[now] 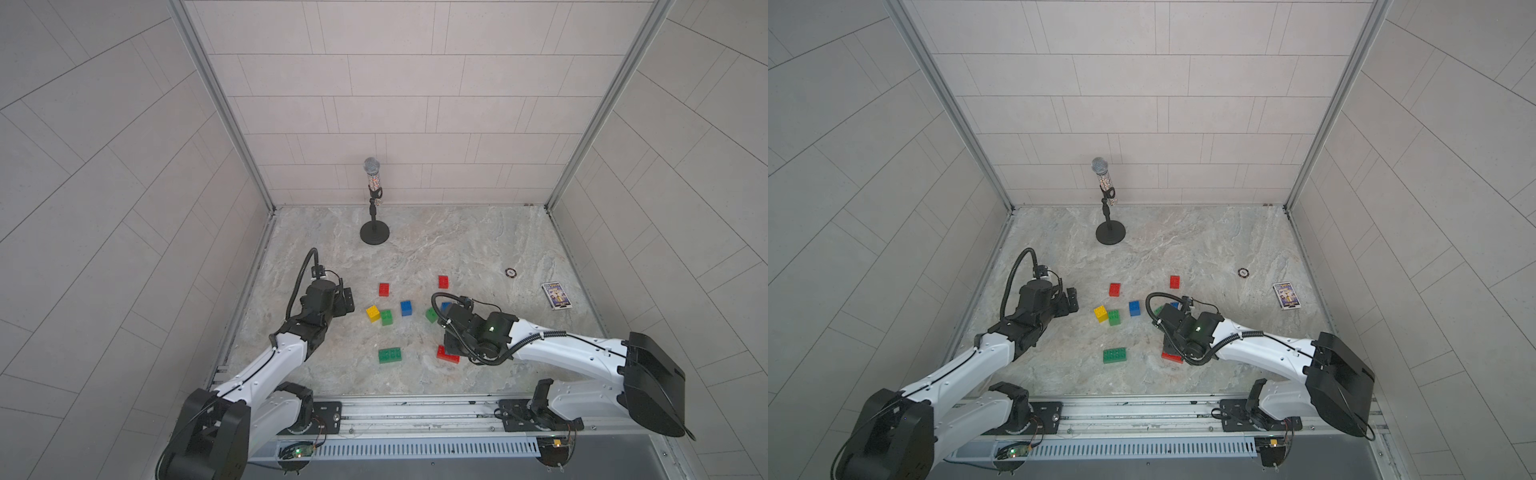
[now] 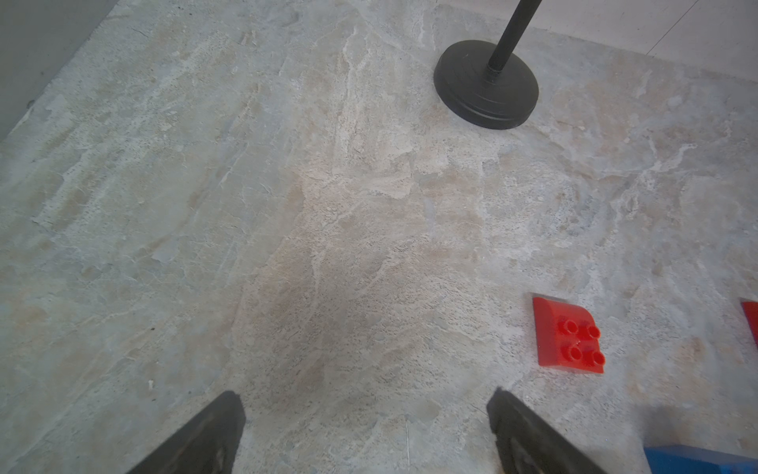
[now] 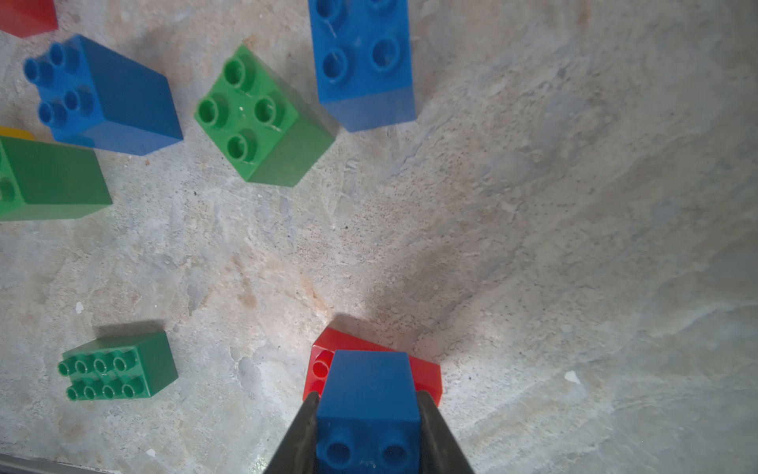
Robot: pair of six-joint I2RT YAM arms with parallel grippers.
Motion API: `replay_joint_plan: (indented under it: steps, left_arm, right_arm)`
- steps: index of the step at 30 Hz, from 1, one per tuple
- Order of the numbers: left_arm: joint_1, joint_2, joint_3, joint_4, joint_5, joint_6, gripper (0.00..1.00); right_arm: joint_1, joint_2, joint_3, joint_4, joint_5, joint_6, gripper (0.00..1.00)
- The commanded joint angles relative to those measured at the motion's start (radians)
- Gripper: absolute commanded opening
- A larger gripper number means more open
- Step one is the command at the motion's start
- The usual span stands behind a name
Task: Assemble the number 1 with lego
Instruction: Assemble the lego brick with the lego brick.
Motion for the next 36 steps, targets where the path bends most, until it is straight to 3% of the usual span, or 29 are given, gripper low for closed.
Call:
replay_joint_plan:
  steps: [1,17,27,36]
  left_arm:
    - [-0.001,-0.022,-0.008,0.019,-0.016,-0.012,1.00]
    - [0.001,-0.043,-0.019,0.021,-0.024,-0.021,1.00]
    - [0.002,-0.043,-0.020,0.024,-0.018,-0.022,1.00]
    - [0.007,-0.051,-0.025,0.025,-0.015,-0.024,1.00]
  right_arm:
    - [0.012,-0.001,0.019,-0.103,0.024,0.034,0.00]
    - [0.037,-0.029,0.074,-0.182,0.028,0.084,0.00]
    - [0.045,-0.029,0.029,-0.123,0.019,0.228,0.00]
    - [0.058,0.038,0.092,-0.169,0.040,0.243,0.00]
